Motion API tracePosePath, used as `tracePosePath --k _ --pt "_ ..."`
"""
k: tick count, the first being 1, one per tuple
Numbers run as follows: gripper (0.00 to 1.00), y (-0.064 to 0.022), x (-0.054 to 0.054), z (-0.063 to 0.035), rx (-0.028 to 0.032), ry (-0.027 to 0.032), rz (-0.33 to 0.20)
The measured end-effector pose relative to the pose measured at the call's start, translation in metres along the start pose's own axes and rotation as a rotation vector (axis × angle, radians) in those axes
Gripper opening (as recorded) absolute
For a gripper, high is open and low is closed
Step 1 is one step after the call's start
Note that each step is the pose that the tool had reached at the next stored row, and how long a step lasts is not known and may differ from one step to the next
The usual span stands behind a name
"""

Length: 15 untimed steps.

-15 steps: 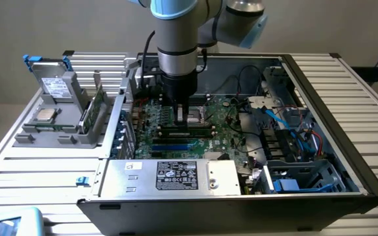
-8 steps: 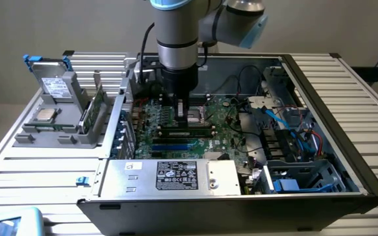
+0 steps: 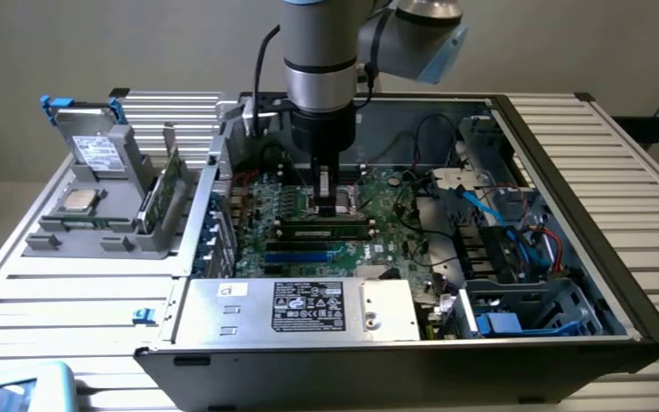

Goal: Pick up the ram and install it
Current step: 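Press down the ram until it locks into place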

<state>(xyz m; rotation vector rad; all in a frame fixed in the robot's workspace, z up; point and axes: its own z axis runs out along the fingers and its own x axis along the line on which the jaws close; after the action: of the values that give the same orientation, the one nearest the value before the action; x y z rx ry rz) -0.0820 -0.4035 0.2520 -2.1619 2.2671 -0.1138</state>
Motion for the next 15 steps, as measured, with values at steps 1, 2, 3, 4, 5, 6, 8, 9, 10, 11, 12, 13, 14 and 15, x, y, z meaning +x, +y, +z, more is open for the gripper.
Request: tracePosePath --k 1,2,3,4,5,6,8,9,10,11,12,13,14,15 --pt "0.11 -0.0014 0.0000 -0.0004 -0.0017 0.0003 0.000" --pt "0.11 -0.0018 0.0000 -0.0003 -0.0042 0.0002 0.000" --pt "0.11 -0.0017 0.0000 -0.0004 -0.0051 0.0003 0.000" --pt "0.11 -0.0017 0.0000 -0.0004 -0.0051 0.0004 0.000" --pt "0.11 -0.0017 0.0000 -0.0004 -0.0052 0.0004 0.000" --pt "0.11 -0.0017 0.0000 -0.0004 -0.0052 0.0004 0.000" --pt "0.11 -0.0018 0.0000 -0.0004 -0.0052 0.0004 0.000" --pt "0.11 -0.0018 0.0000 -0.0004 -0.0052 0.0004 0.000" --pt "0.11 -0.0018 0.0000 -0.0004 -0.0052 0.0003 0.000" --pt "0.11 -0.0018 0.0000 -0.0004 -0.0052 0.0004 0.000" --pt "0.11 -0.0018 0.0000 -0.0004 -0.0052 0.0004 0.000" --pt "0.11 -0.0018 0.0000 -0.0004 -0.0052 0.0004 0.000" --pt "0.11 -0.0018 0.0000 -0.0004 -0.0052 0.0004 0.000" --pt "0.11 -0.0018 0.0000 -0.0004 -0.0052 0.0004 0.000"
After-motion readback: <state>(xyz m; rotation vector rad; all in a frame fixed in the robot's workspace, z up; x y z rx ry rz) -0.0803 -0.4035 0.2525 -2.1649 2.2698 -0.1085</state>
